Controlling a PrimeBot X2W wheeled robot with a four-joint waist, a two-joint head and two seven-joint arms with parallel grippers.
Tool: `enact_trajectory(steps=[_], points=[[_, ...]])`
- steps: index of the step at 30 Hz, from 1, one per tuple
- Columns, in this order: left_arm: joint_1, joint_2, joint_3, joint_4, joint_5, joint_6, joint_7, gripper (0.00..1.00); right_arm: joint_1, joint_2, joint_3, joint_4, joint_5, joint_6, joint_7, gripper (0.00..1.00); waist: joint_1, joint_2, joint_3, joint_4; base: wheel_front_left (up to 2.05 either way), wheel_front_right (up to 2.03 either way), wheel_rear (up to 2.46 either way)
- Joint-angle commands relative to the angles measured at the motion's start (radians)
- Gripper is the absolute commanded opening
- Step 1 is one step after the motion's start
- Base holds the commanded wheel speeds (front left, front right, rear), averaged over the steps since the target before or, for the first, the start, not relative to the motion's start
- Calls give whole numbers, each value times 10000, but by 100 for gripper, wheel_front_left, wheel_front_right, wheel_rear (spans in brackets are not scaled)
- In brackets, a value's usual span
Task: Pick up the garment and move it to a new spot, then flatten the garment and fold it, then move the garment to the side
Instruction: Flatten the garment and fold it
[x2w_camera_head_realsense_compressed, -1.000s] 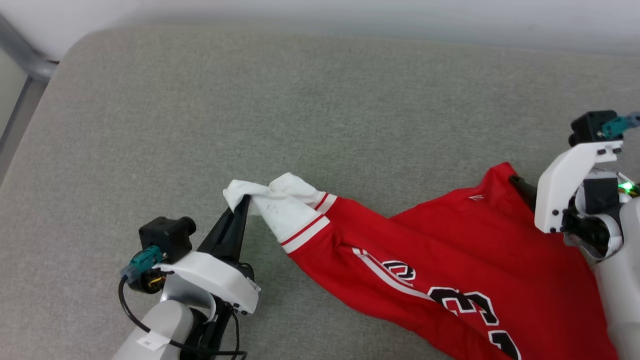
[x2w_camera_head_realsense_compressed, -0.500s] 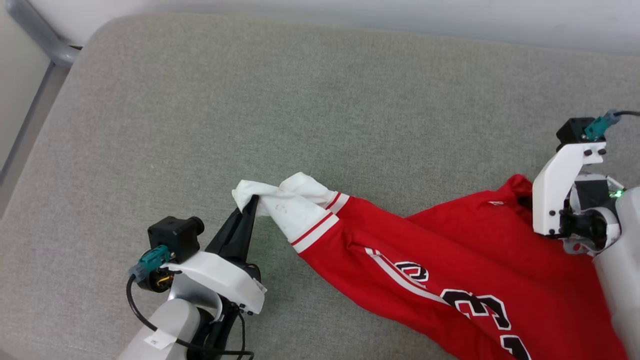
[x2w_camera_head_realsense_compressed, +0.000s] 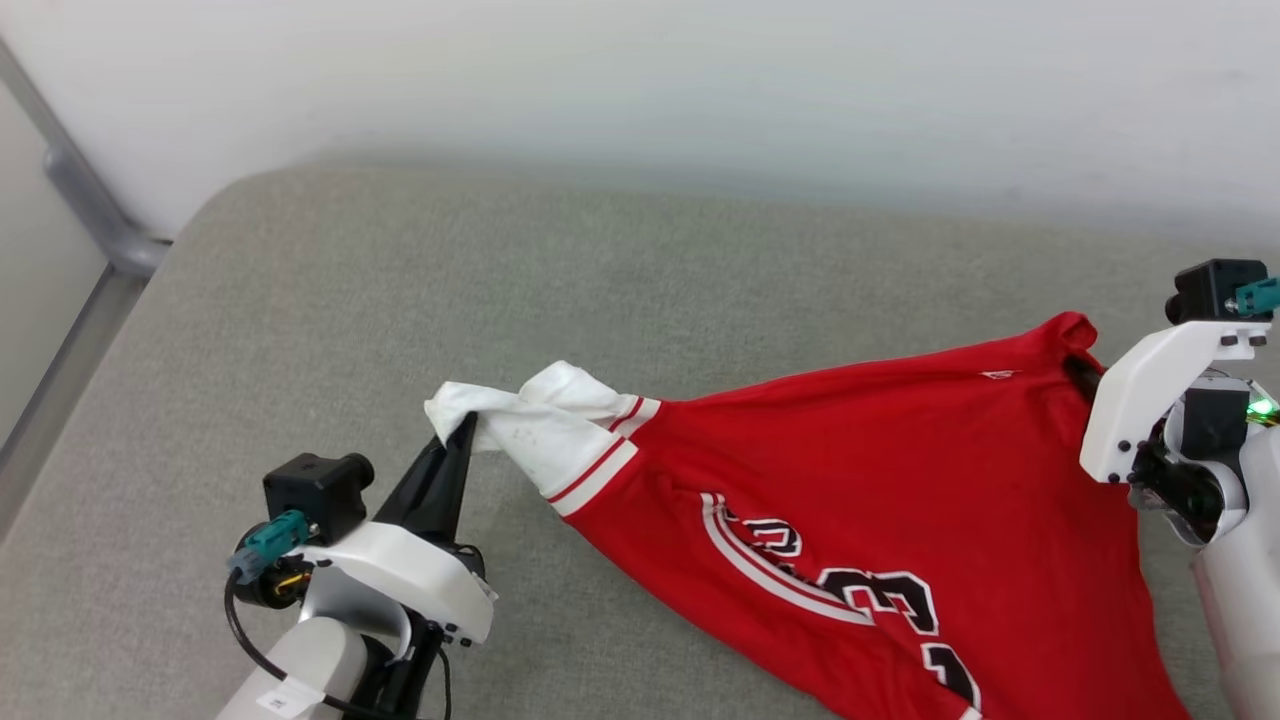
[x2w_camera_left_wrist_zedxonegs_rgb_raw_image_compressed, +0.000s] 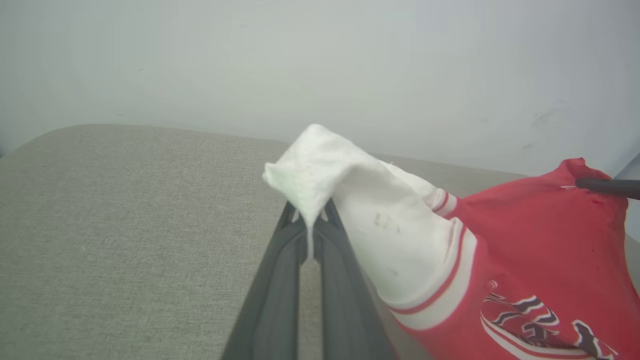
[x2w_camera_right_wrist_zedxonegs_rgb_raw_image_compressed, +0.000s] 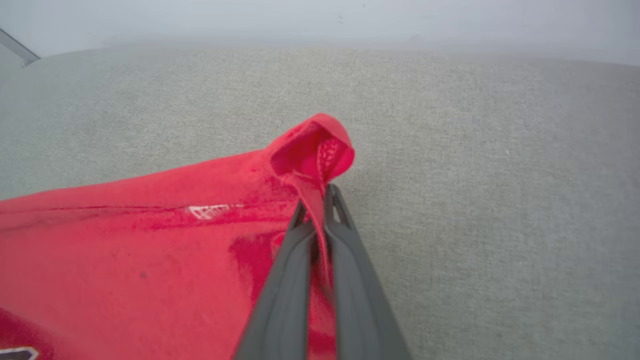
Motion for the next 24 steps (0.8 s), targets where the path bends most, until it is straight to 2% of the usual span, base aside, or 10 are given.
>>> enact_trajectory(steps=[1, 6, 11, 19, 22, 23, 24], points=[[27, 100, 97, -25, 37, 69, -21, 0, 244, 81, -171, -151, -159, -4, -339, 0, 0, 0, -536, -306, 0, 0, 0], [-305, 209, 346, 52, -27, 169, -76, 0, 713, 375, -662, -804, -622, -5, -1358, 0, 0, 0, -1093, -659, 0, 0, 0], [-885, 323, 690, 265, -92, 174, -167, 0, 1074, 745, -963, -1704, -1059, -5, -1835, 0, 0, 0, -1290, -1061, 0, 0, 0], [-2882, 349, 941, 1378, -241, -370, -68, 0, 353, 971, -1173, -2428, -1717, -5, -1736, 0, 0, 0, -1101, -1552, 0, 0, 0], [-4030, 341, 1000, 2073, -227, -634, -4, 0, -340, 869, -1204, -2290, -2003, -7, -1816, 0, 0, 0, -925, -1667, 0, 0, 0], [-5172, 320, 995, 2777, -99, -834, 12, 0, -1221, 759, -1290, -2026, -2247, -8, -1942, 0, 0, 0, -693, -1748, 0, 0, 0], [-5553, 338, 1001, 3012, -84, -918, 14, 0, -1543, 735, -1318, -1934, -2312, -8, -2015, 0, 0, 0, -587, -1773, 0, 0, 0]])
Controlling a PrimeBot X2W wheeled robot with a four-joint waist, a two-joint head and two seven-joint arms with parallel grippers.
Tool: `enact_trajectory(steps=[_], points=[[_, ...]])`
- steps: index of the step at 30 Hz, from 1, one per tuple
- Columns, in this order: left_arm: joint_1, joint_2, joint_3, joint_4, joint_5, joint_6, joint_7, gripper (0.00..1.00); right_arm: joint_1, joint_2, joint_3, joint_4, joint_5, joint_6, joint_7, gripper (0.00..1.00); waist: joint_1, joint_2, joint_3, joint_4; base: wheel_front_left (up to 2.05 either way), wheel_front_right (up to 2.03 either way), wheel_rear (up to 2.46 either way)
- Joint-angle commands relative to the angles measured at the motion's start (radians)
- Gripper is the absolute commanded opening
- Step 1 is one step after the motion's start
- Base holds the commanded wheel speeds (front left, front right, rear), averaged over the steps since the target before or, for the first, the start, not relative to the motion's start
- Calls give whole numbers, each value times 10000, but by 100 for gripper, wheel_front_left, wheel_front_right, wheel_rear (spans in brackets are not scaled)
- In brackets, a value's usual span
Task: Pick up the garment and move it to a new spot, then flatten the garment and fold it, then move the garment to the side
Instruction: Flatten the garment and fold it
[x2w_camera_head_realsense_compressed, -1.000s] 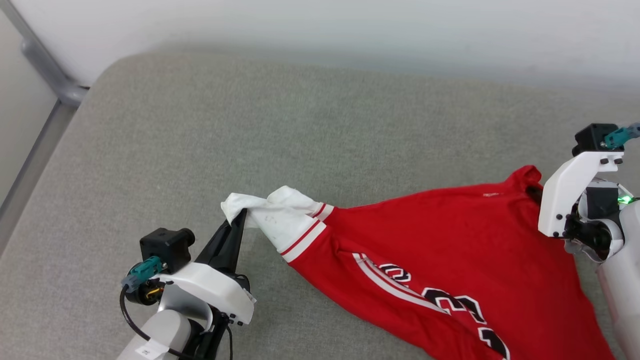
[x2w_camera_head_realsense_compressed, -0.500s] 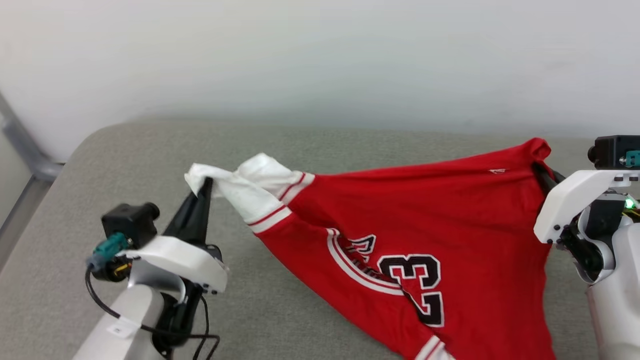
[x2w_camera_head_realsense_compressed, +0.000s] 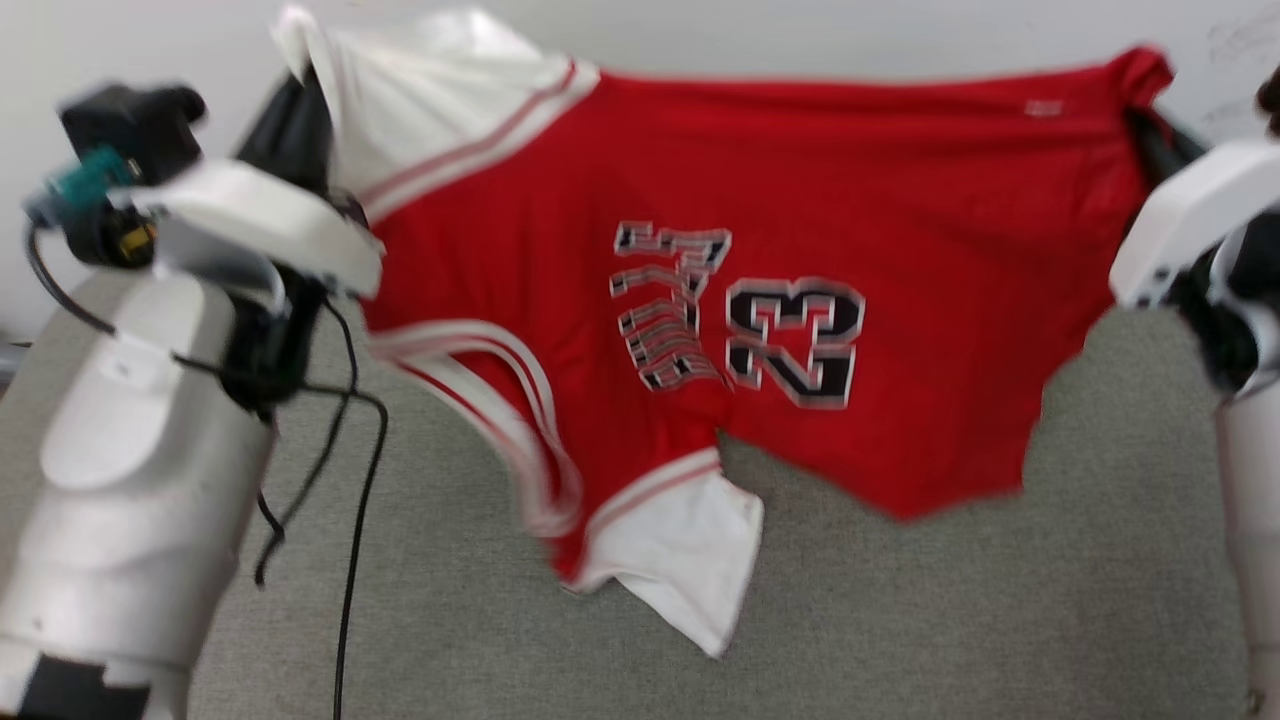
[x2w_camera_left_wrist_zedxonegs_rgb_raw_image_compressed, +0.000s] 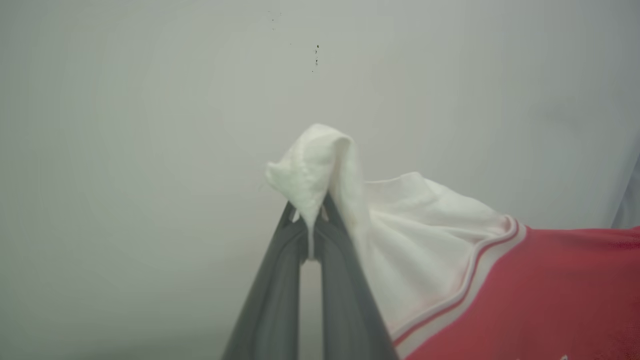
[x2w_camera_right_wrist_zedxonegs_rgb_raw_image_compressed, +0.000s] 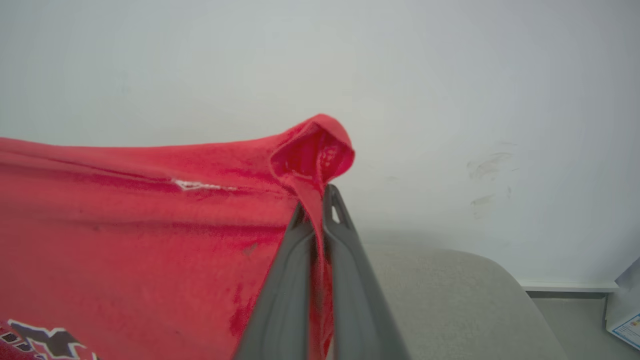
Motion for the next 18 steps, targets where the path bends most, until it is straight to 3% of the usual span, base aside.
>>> enact_trajectory(steps=[1, 18], points=[[-382, 111, 95, 136, 52, -36, -45, 0, -393, -96, -46, 67, -118, -14, -53, 0, 1, -1, 266, -95, 0, 0, 0], [-6380, 862, 229, 3337, 668, -783, -299, 0, -6104, 259, -936, 2212, -1619, -20, -931, 0, 1, -1, 3048, -501, 0, 0, 0]])
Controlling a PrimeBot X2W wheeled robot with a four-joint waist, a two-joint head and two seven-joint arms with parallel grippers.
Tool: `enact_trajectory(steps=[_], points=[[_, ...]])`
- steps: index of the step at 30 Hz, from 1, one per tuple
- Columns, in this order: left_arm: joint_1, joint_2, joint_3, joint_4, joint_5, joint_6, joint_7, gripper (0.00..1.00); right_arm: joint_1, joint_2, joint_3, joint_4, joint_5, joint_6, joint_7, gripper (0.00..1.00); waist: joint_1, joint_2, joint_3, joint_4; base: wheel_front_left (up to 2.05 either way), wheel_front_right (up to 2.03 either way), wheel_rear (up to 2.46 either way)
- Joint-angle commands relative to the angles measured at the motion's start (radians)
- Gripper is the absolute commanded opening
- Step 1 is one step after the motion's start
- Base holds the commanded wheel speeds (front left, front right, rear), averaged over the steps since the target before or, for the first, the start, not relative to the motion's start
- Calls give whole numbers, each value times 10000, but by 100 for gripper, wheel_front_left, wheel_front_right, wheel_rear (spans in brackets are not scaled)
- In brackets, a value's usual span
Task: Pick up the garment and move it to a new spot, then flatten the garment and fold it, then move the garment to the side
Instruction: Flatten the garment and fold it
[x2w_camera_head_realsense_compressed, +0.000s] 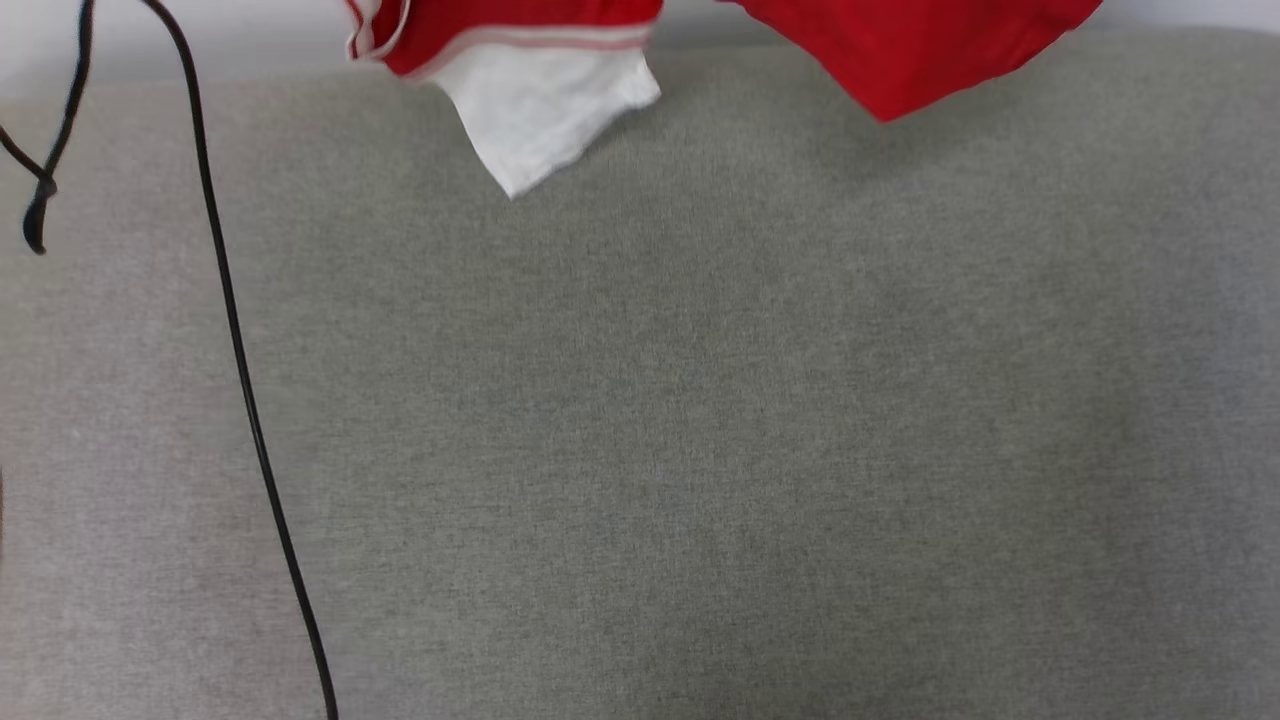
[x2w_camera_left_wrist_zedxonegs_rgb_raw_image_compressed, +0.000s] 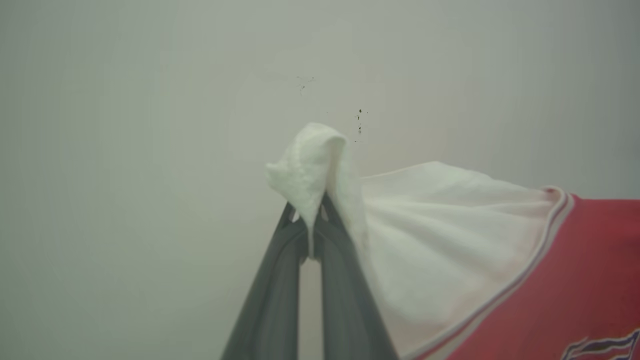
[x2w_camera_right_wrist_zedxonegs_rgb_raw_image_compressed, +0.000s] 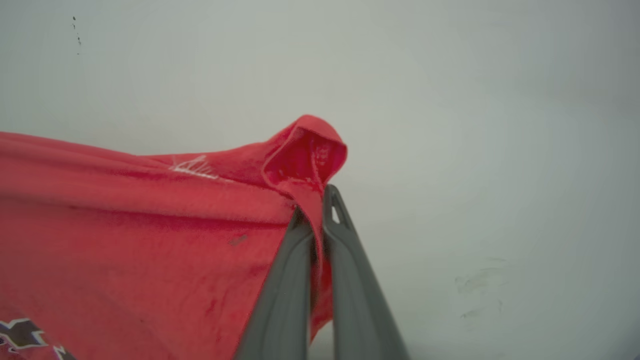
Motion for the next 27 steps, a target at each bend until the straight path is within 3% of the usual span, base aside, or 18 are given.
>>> enact_trajectory(steps=[1, 7, 16, 27], points=[[-180, 163, -8, 197, 27, 23, -70, 0, -234, -80, -116, 170, -93, -28, -121, 0, -2, 0, 533, -26, 0, 0, 0], [-639, -45, -136, 950, -111, -128, -171, 0, -1013, 133, -194, 1088, -348, -26, -692, 0, -2, 0, 1293, 106, 0, 0, 0], [136, -415, -349, 1611, -803, -241, -300, 0, -783, 264, 159, 2593, -198, -25, -1371, 0, -2, 0, 1783, 226, 0, 0, 0], [3397, -803, -1086, 1266, -2609, -245, -253, 0, 1608, 348, 998, 4022, 880, -23, -2300, 0, -2, 0, 622, 464, 0, 0, 0]])
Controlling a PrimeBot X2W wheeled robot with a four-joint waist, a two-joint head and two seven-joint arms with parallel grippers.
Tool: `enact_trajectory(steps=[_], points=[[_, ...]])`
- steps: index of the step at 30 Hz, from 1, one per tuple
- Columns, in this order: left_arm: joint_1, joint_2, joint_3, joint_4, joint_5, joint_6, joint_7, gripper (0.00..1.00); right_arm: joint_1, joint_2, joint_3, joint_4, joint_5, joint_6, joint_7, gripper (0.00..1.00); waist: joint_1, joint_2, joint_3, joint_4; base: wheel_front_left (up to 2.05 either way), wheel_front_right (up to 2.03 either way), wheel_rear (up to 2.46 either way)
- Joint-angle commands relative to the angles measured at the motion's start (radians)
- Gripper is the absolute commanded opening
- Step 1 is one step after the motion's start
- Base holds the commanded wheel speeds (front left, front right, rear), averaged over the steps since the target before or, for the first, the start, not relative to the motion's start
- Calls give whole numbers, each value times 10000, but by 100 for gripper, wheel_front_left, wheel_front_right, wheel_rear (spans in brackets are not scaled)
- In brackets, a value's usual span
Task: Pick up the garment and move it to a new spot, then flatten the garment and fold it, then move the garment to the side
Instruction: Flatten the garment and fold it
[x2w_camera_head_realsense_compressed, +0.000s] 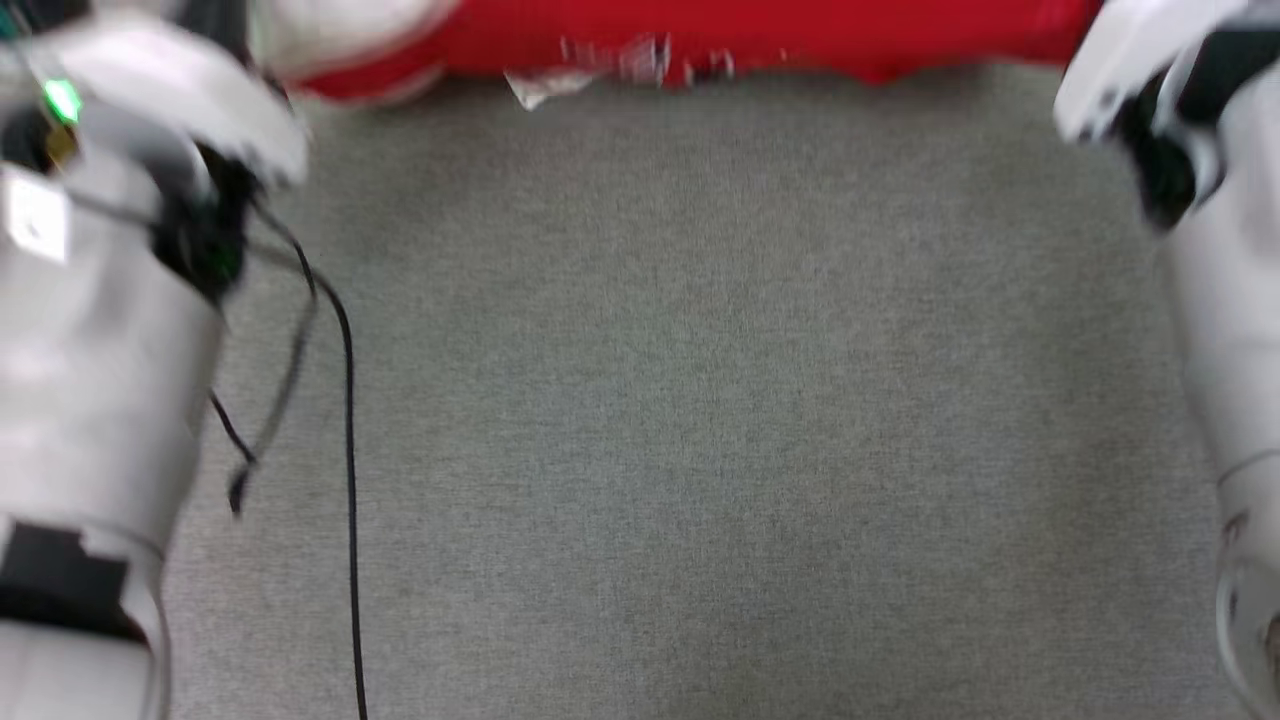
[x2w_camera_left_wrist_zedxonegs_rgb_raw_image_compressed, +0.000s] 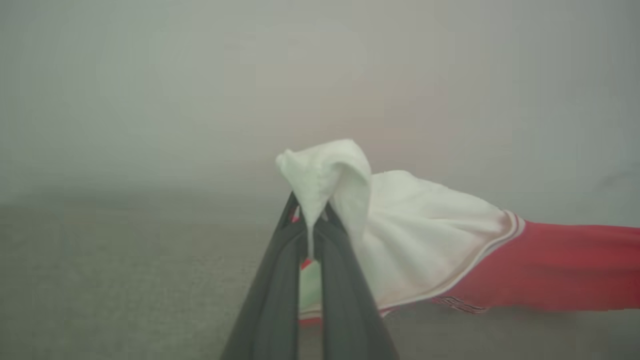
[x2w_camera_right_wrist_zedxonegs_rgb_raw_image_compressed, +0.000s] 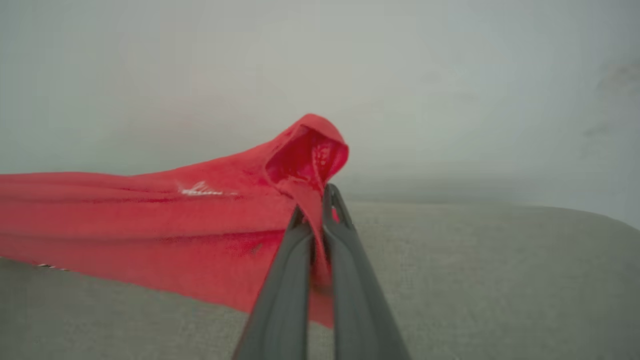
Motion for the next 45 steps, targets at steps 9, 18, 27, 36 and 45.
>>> enact_trajectory(steps=[9, 18, 27, 36, 45], points=[[3431, 70, -424, -532, -802, 11, -126, 0, 3182, -163, 954, 403, 1259, -18, -480, 0, -1, 0, -1851, 217, 0, 0, 0], [6574, 222, -252, -1369, -917, 94, -175, 0, 6213, -659, 1775, -492, 2805, -19, -509, 0, -1, 0, -3185, 357, 0, 0, 0], [9392, 475, 114, -2972, -866, 902, -176, 0, 8961, -1267, 2184, -2449, 3756, -22, -88, 0, -1, 0, -4058, 504, 0, 0, 0], [11798, 979, 397, -5325, -1488, 1904, 353, 0, 11781, -1301, 1257, -4986, 3801, -33, 925, 0, -1, 0, -4448, 707, 0, 0, 0], [12410, 1356, 477, -7344, -1429, 2647, 621, 0, 13726, -563, -338, -8018, 2859, -32, 2655, 0, -1, 0, -4470, 798, 0, 0, 0]])
